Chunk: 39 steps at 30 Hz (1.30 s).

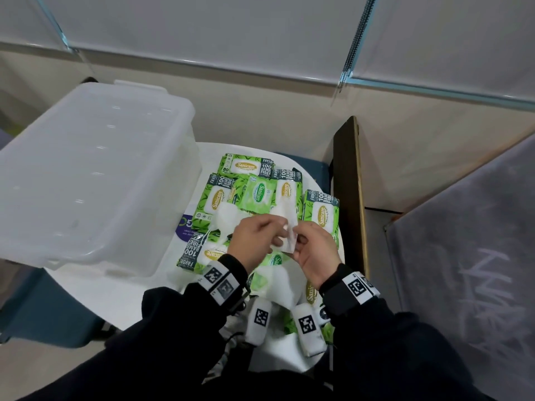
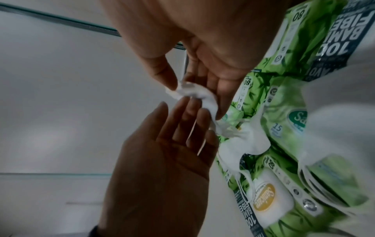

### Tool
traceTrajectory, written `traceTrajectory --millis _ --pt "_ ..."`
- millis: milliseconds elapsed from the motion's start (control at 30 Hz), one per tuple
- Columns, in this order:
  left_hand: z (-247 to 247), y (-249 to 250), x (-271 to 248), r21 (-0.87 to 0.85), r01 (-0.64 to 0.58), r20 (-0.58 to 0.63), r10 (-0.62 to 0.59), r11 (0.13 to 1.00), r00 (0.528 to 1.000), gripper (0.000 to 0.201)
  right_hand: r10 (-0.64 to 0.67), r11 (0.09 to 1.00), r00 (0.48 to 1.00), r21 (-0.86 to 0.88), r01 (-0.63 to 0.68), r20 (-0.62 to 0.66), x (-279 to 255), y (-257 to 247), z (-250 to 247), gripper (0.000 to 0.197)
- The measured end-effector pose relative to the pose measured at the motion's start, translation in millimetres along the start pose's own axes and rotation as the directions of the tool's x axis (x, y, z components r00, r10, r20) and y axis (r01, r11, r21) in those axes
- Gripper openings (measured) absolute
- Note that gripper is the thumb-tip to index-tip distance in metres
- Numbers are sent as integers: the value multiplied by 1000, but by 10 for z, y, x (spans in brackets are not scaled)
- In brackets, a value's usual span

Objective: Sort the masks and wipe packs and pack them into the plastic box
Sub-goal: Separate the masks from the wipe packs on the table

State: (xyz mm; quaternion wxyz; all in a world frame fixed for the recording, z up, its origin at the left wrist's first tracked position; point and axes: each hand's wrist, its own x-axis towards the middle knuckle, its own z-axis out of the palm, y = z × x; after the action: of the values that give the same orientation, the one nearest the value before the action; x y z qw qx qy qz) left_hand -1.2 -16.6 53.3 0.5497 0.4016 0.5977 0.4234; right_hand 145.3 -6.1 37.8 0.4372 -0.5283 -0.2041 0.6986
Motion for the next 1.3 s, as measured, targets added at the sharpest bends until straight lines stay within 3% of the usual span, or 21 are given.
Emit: traceTrajectory --millis 67,167,300,367,467,533,600,700,867,1033,1300 --pt "-28 -19 -59 96 -67 47 63 993 997 18 -18 1000 999 7 18 31 -67 17 54 16" --pt "-194 0 -87 149 -110 71 100 983 992 15 -38 995 997 -89 44 71 -152 50 95 35" --pt "-539 30 12 130 -155 39 151 979 988 9 -43 980 995 -187 60 90 -228 80 152 17" --pt "-707 34 42 140 -198 11 199 970 980 23 -44 975 993 -212 68 114 -277 95 211 17" --pt "-916 51 54 168 -205 185 173 964 967 48 -31 974 990 -219 62 141 -352 137 356 16" --pt "-1019 24 82 121 -174 289 133 977 948 38 -36 972 993 -226 62 117 -374 190 449 18" --pt "-1089 -10 97 95 -156 271 125 983 955 17 -39 971 996 -233 56 77 -388 239 523 21" --pt "-1238 -81 130 109 -149 204 125 983 971 23 -55 975 998 -217 53 -1 -408 331 645 15" --pt "-1418 -56 101 102 -144 225 118 984 967 40 -113 973 990 -210 95 -79 -447 443 805 6" --pt "-1547 -90 141 59 -119 210 105 991 972 20 -124 973 986 -210 99 -111 -493 524 892 15" --pt "-1635 -100 133 75 -139 249 116 987 962 16 -140 979 978 -172 112 -156 -572 636 964 13"
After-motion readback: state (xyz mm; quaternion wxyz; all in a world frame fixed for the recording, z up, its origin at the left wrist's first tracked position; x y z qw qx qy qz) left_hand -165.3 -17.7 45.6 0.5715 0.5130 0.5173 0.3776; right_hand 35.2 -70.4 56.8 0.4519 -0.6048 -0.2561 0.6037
